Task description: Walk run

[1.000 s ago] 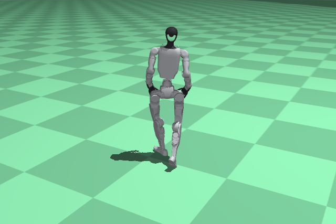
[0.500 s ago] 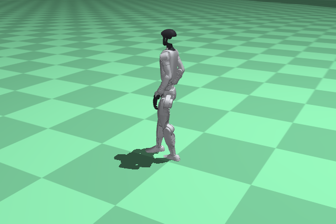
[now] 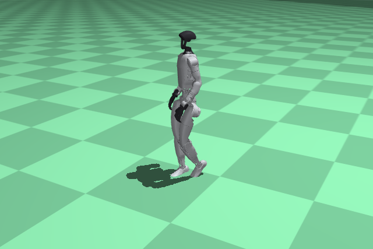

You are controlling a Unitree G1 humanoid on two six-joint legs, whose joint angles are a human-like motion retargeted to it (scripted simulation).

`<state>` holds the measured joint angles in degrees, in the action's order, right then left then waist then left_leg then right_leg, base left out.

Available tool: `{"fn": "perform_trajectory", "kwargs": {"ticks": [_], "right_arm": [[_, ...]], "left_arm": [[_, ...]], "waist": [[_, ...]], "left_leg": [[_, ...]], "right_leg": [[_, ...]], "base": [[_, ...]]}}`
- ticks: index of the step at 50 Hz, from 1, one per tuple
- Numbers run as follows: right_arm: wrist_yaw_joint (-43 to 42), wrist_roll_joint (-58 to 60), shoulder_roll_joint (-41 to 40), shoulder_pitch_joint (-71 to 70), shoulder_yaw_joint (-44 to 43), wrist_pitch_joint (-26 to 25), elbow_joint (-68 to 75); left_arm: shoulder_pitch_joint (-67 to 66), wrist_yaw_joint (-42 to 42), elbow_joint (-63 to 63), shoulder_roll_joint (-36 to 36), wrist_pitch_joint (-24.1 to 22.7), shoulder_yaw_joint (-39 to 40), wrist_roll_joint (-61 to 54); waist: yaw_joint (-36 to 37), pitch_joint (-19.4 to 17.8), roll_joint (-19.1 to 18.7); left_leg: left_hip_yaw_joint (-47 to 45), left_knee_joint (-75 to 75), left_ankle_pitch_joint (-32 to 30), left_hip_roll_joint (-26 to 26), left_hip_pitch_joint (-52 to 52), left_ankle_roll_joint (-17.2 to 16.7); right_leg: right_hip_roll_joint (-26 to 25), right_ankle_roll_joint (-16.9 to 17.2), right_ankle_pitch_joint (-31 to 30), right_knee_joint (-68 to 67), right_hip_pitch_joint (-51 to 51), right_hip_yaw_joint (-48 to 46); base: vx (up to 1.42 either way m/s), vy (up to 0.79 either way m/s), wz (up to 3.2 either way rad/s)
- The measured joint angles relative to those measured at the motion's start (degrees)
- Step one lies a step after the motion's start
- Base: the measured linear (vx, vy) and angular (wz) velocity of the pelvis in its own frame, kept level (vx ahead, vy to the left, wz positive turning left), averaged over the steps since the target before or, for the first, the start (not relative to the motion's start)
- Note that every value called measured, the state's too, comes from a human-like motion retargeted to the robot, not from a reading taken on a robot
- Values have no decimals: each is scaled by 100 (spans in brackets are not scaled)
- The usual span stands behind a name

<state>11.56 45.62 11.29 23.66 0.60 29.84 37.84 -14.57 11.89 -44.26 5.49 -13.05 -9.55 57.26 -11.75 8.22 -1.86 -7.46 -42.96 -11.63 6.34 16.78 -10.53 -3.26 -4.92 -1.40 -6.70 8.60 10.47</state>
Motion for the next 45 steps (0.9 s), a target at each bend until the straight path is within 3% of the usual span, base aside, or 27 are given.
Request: {"fn": "perform_trajectory", "kwargs": {"ticks": [3,7,10,15,18,20,23,25,27,30,35,38,45], "right_arm": [[2,18,-36,21,27,-89,75],[-52,-38,-56,46,79,-93,171],[-62,68,-42,46,102,-113,188],[-54,293,-47,43,134,-107,277],[149,545,-59,35,184,-174,369],[281,690,-90,26,190,-296,440],[269,574,-180,38,169,-437,542],[195,401,-217,35,180,-443,596],[117,320,-175,11,239,-416,590],[-35,425,-112,-32,306,-352,486],[-501,76,-189,-17,103,-87,295],[-710,-161,-228,27,71,107,154],[-637,-230,-215,56,163,182,-83]], "left_arm": [[-121,-388,150,-28,1,108,53],[-246,-583,270,-86,-50,217,-156],[-255,-687,342,-93,-89,262,-335],[-178,-502,294,-137,100,328,-227],[-149,-310,240,-266,100,436,-403],[-99,-152,240,-290,104,490,-438],[-36,32,273,-205,212,452,-140],[-21,92,277,-125,261,373,45],[25,50,210,-66,263,225,75],[82,207,57,36,272,37,83],[32,670,-44,16,308,-25,84],[-85,511,-76,-11,274,15,13],[-161,537,-395,-134,280,149,-348]], "waist": [[128,-83,79],[302,-192,117],[579,-297,116],[862,-202,266],[1104,-88,483],[1243,9,575],[1220,185,543],[1110,223,476],[929,129,316],[756,58,-160],[430,-75,-576],[226,-176,-546],[-88,-440,-164]], "left_leg": [[23,441,469,-19,531,583],[-815,1712,704,-506,983,1338],[-1442,2936,849,-680,1145,1430],[-1811,4280,1593,-391,1328,1605],[-2206,4083,1568,-416,1227,2016],[-2324,3951,1321,-433,1175,2172],[-2215,3846,967,-395,977,2165],[-1803,3660,1013,-351,887,2257],[-1684,3565,1172,-368,560,2260],[-1189,3676,1326,-611,132,2141],[-584,3780,1544,-620,-414,1972],[-299,3866,1647,-413,-748,1992],[127,3940,1990,143,-1653,2063]], "right_leg": [[37,65,-133,89,-291,-409],[-15,95,-235,226,-677,-914],[-159,66,-214,355,-1023,-1075],[-211,9,-109,544,-1470,-1335],[-80,95,-260,397,-1622,-1235],[-24,196,-623,228,-1696,-1198],[40,613,-1733,-204,-1744,-1596],[-55,1128,-2531,-758,-1636,-1320],[-122,1292,-2860,-1964,-1270,-1407],[-649,1239,-2686,-2636,-836,-1201],[-764,872,-1152,-2851,103,-746],[-424,712,-699,-2286,567,-720],[16,704,-526,-172,1232,-10]], "base": [[51,-2,121],[50,-1,105],[58,-2,44],[56,-3,37],[97,4,-30],[87,5,-32],[99,8,18],[92,8,65],[81,9,103],[83,8,83],[72,3,93],[68,-6,99],[61,-12,90]]}}
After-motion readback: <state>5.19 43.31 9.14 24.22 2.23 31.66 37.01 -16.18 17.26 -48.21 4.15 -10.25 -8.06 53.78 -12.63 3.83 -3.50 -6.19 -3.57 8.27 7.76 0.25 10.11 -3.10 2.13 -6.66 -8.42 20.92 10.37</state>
